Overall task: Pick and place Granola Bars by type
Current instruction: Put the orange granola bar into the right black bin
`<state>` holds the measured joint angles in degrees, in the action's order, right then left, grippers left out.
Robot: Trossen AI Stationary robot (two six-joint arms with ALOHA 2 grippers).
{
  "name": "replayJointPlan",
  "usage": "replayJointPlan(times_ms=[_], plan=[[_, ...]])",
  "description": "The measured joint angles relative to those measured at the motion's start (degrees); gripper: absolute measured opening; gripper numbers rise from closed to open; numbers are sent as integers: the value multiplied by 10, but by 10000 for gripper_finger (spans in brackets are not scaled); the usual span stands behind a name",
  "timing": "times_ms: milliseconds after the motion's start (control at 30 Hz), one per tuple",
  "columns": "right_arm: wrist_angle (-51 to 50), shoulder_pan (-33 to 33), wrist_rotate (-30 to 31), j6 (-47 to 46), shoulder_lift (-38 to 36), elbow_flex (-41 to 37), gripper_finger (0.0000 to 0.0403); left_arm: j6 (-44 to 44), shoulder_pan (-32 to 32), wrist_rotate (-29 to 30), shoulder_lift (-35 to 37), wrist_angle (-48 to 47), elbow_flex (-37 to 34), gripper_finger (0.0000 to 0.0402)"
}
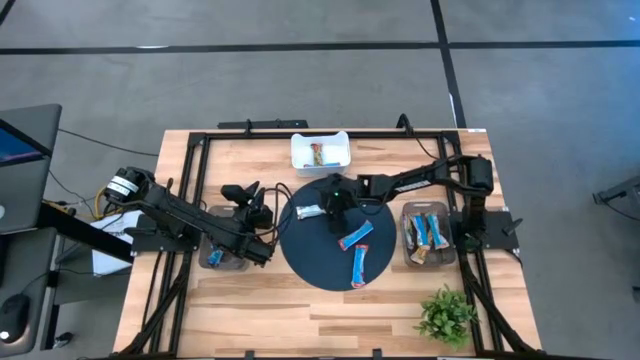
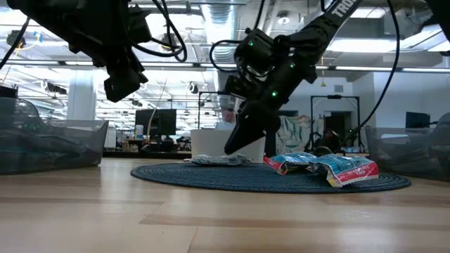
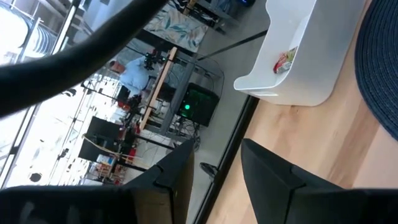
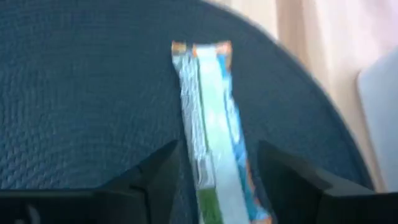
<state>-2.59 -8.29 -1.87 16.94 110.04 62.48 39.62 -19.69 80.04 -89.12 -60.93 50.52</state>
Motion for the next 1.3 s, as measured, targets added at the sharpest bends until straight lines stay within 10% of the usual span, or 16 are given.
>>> replayJointPlan(times_ms=[400,1300], plan=[[-27,0,-12,0,0,0,231,0,0,1,0,2,0,128],[-42,-1,20,-14,10,0,77,1,0,1,0,4,0,128]])
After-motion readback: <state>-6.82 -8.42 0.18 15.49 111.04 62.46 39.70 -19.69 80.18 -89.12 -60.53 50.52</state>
